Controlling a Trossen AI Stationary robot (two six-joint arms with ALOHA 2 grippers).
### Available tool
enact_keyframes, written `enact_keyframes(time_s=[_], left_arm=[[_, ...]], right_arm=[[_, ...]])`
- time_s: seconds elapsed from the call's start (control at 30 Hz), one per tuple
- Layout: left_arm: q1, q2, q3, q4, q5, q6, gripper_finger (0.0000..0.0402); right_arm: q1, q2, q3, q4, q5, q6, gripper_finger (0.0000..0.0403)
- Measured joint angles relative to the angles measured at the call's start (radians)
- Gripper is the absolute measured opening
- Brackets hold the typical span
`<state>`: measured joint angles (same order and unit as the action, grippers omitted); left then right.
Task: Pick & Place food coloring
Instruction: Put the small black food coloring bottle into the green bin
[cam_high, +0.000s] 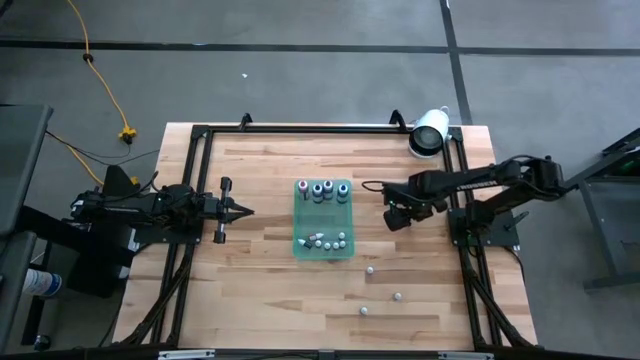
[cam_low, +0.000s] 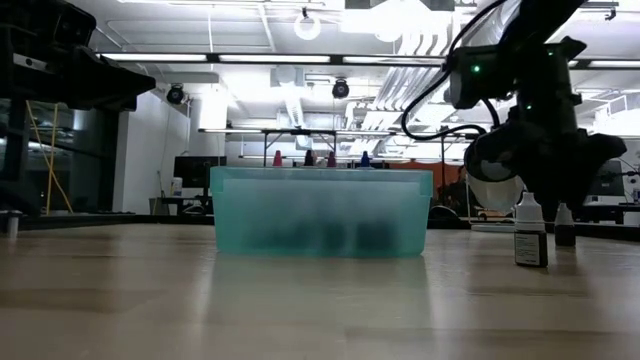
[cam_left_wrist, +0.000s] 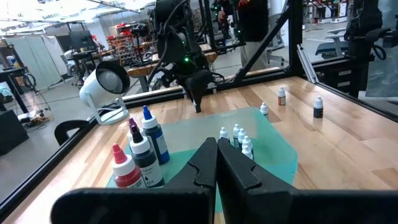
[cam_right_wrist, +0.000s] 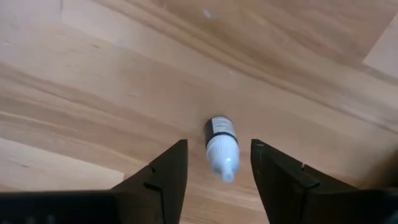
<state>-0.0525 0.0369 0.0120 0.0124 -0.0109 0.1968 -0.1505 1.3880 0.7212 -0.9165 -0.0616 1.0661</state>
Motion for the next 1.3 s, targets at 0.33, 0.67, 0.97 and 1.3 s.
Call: enact_keyframes(time_s=[0.33,0.67,0.97,1.3], left_arm=[[0.000,0.000,0.000,0.000,0.000,0.000,0.0000],[0.000,0.000,0.000,0.000,0.000,0.000,0.0000],[0.000,0.000,0.000,0.000,0.000,0.000,0.0000],[0.000,0.000,0.000,0.000,0.000,0.000,0.0000]], right_arm=[[-0.007,0.000,0.000,-0.002,-0.021,-0.020,0.0117],[-0.007,0.000,0.001,-0.019,-0.026,-0.039,0.0071],[-0.007,0.000,0.006,-0.021,-0.042,-0.054,0.0048],[-0.006,-0.002,0.110,-0.071,-0.111,-0.134,0.0046]])
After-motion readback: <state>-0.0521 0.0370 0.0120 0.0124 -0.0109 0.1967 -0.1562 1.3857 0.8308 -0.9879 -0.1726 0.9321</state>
